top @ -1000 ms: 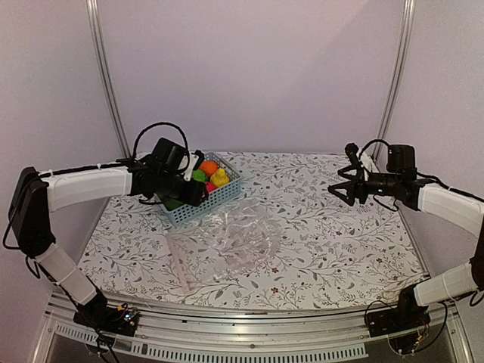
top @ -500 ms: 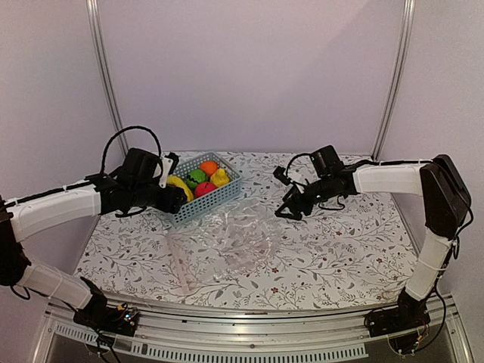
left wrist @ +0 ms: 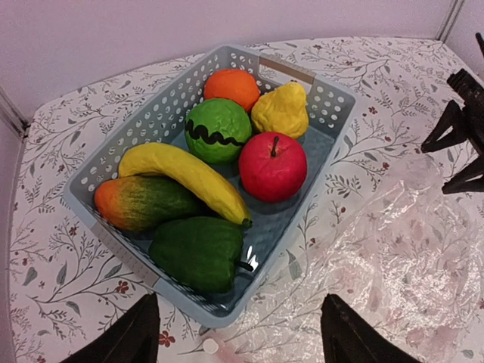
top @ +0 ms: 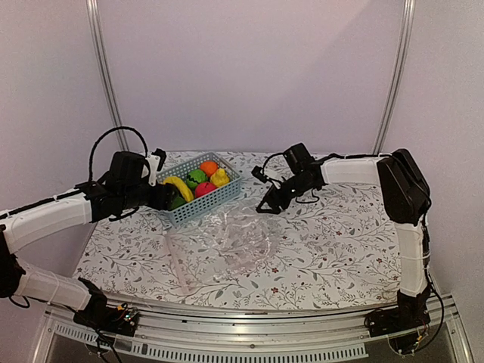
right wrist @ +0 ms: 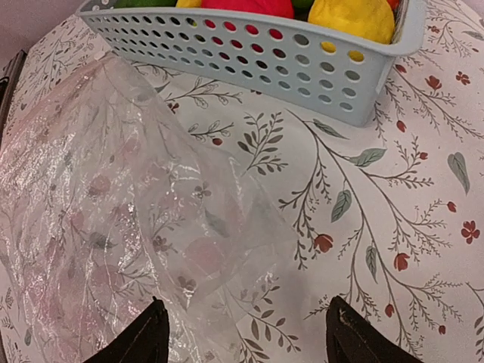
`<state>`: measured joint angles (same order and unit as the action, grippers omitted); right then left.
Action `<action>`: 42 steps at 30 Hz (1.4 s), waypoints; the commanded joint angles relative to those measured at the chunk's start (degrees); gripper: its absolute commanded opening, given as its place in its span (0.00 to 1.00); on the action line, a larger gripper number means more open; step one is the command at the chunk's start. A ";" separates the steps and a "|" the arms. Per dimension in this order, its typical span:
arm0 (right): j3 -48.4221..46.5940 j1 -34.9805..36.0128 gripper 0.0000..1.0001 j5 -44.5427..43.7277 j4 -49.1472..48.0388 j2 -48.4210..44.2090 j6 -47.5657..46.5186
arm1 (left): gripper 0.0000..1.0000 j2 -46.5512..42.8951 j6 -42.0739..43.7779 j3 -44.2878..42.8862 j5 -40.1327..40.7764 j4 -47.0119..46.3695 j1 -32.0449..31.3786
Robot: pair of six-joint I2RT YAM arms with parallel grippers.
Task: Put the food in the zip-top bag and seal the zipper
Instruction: Move the zipper food storage bag to the center of the board.
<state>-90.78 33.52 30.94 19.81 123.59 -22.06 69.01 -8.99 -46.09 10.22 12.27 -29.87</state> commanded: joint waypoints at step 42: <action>-0.12 -23.80 0.01 -4.11 10.60 -5.53 -6.18 | 0.82 32.48 5.82 -39.04 -4.69 11.58 14.06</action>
<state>-88.77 13.52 30.02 27.29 118.30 -25.56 95.09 -5.74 -78.76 8.54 21.41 -19.81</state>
